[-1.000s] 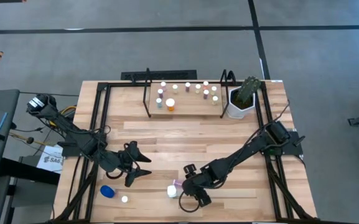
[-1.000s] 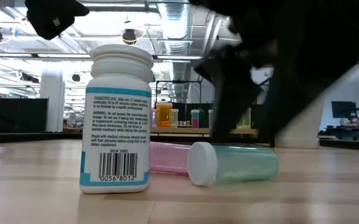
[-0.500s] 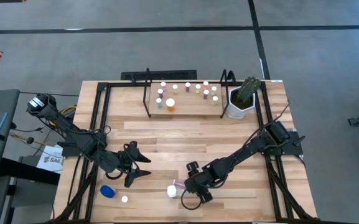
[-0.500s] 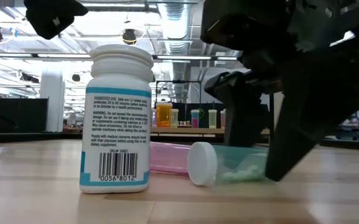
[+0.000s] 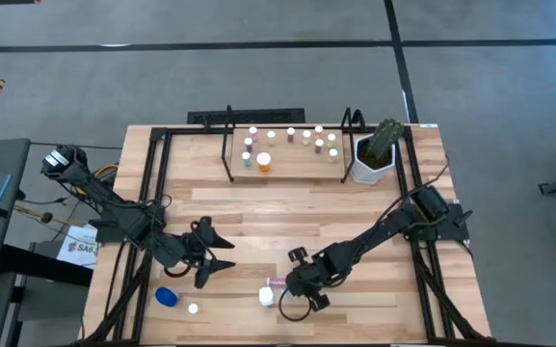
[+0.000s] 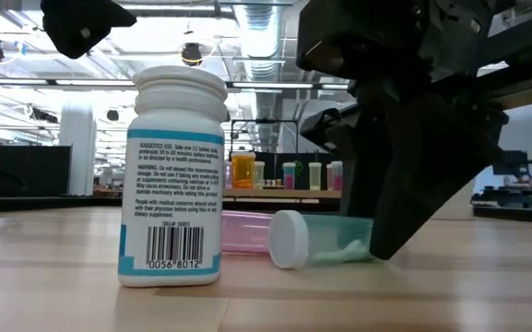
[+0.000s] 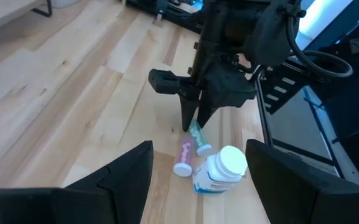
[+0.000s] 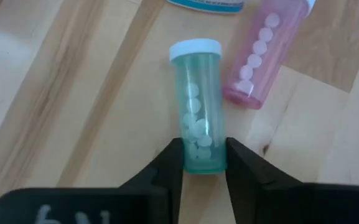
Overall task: Pick and place medicine bottles onto shelf by color
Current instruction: Put the blue pill bottle on the shelf
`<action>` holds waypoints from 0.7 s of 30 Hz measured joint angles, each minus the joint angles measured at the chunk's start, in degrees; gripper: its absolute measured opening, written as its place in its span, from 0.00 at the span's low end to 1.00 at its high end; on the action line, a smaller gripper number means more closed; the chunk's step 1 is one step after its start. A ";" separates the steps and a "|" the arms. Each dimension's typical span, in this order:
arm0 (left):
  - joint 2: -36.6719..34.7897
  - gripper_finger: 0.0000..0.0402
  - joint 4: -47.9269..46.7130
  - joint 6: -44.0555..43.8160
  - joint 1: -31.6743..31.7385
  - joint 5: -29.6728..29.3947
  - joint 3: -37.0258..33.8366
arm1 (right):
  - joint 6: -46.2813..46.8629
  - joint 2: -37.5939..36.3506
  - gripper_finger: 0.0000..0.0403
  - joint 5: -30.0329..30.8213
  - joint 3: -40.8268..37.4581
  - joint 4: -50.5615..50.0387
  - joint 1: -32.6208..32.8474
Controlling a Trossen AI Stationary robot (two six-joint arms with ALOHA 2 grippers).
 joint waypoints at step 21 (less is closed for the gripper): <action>0.00 0.61 18.98 21.93 10.97 -4.56 -0.02 | -14.43 -24.01 0.29 4.96 -0.17 -19.38 -13.67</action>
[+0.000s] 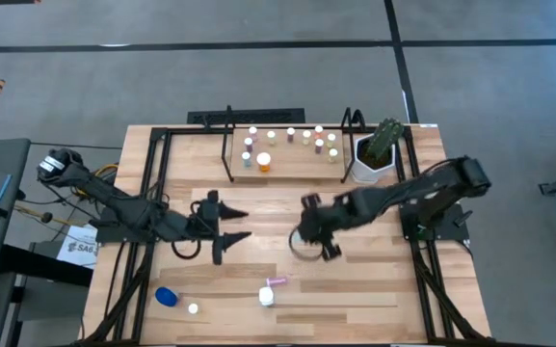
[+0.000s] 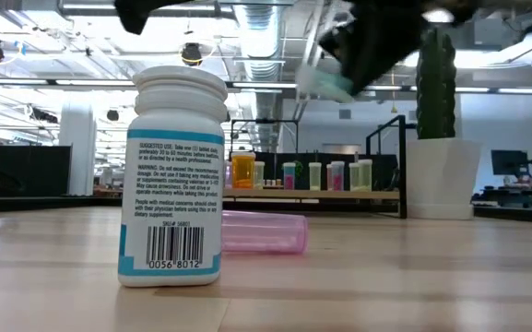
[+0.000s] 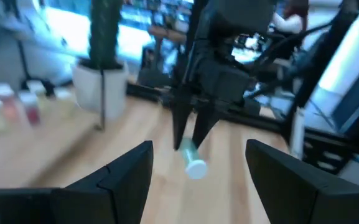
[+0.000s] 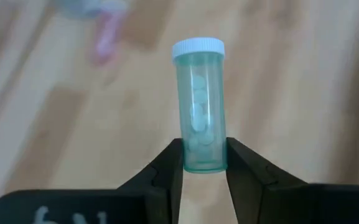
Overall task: Pick and place medicine bottles onto shelf by color
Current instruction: Put the blue pill bottle on the shelf
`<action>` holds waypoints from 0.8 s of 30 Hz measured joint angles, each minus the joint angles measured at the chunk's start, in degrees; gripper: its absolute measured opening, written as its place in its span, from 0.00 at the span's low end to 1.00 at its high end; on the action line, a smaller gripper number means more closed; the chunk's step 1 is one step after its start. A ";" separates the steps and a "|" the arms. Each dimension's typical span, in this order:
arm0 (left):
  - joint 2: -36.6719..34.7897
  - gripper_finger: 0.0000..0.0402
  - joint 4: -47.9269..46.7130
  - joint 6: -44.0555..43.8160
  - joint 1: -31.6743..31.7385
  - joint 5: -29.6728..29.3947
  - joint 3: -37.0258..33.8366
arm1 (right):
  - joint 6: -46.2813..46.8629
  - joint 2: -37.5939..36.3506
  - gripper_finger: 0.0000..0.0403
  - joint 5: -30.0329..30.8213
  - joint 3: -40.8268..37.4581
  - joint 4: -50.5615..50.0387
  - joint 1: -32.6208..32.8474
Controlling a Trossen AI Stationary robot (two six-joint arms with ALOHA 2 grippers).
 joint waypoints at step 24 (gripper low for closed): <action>-0.02 0.61 32.82 41.94 11.72 6.10 0.02 | -2.56 -6.50 0.30 -11.82 0.05 56.43 -16.22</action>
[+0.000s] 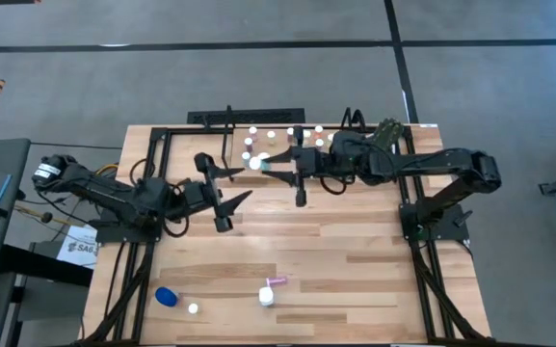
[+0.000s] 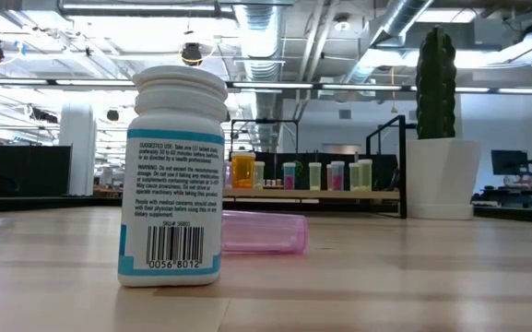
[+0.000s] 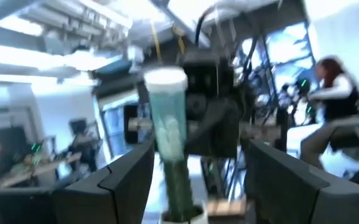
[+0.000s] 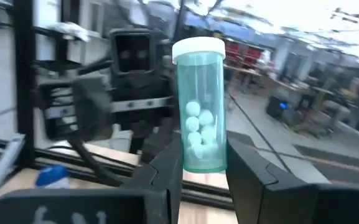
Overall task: Pick and place medicine bottles onto shelf by color
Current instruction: Put the blue pill bottle on the shelf
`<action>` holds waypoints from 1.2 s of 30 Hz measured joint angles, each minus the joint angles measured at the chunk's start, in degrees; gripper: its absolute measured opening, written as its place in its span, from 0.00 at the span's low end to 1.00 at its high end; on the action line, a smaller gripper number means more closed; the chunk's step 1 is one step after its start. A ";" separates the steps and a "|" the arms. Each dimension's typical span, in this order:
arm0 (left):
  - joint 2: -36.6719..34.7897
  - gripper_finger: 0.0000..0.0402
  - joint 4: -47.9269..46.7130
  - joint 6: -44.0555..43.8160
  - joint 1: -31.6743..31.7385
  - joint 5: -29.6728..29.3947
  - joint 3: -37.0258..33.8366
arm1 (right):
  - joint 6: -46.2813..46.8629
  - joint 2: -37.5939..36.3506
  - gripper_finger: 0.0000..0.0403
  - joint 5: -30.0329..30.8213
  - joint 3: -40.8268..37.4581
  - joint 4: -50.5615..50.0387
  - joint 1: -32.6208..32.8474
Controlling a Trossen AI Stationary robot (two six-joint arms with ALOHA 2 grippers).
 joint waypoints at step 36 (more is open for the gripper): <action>-0.02 0.22 -0.57 -7.68 5.70 22.41 0.00 | 2.88 10.07 0.30 -4.58 0.19 15.87 4.35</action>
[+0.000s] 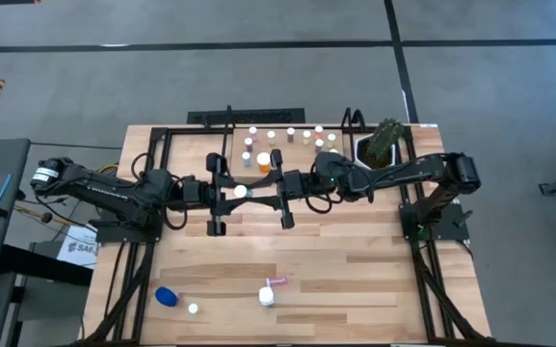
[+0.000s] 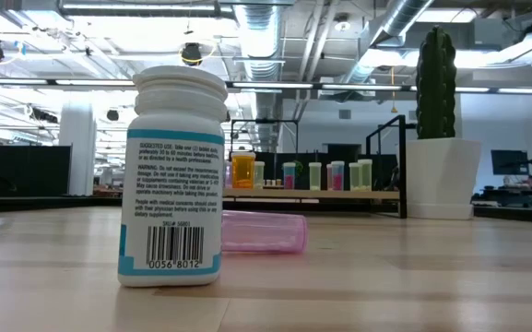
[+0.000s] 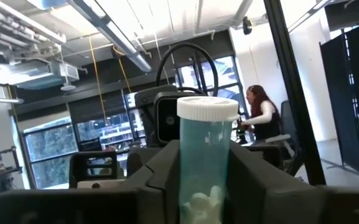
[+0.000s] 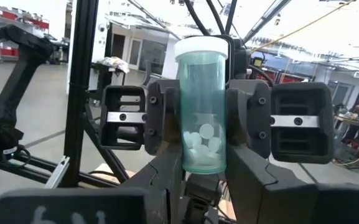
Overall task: Pick and place medicine bottles onto shelf by color
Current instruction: Put the blue pill bottle on the shelf
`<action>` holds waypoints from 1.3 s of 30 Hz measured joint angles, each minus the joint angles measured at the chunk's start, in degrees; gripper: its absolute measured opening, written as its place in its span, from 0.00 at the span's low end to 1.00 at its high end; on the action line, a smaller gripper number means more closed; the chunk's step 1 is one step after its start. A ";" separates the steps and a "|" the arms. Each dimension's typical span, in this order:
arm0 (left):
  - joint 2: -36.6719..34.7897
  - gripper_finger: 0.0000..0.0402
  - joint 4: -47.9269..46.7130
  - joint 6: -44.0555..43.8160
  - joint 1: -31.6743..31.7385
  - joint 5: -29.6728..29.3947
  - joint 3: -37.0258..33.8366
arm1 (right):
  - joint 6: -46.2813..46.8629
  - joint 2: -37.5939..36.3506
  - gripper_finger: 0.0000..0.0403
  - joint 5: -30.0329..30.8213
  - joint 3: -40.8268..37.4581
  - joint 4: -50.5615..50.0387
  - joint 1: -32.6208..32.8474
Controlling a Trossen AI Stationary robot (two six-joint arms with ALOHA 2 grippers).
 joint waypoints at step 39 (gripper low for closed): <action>0.09 0.18 -29.91 -21.48 -0.88 0.69 0.00 | 8.94 1.66 0.67 3.67 18.56 -53.17 3.39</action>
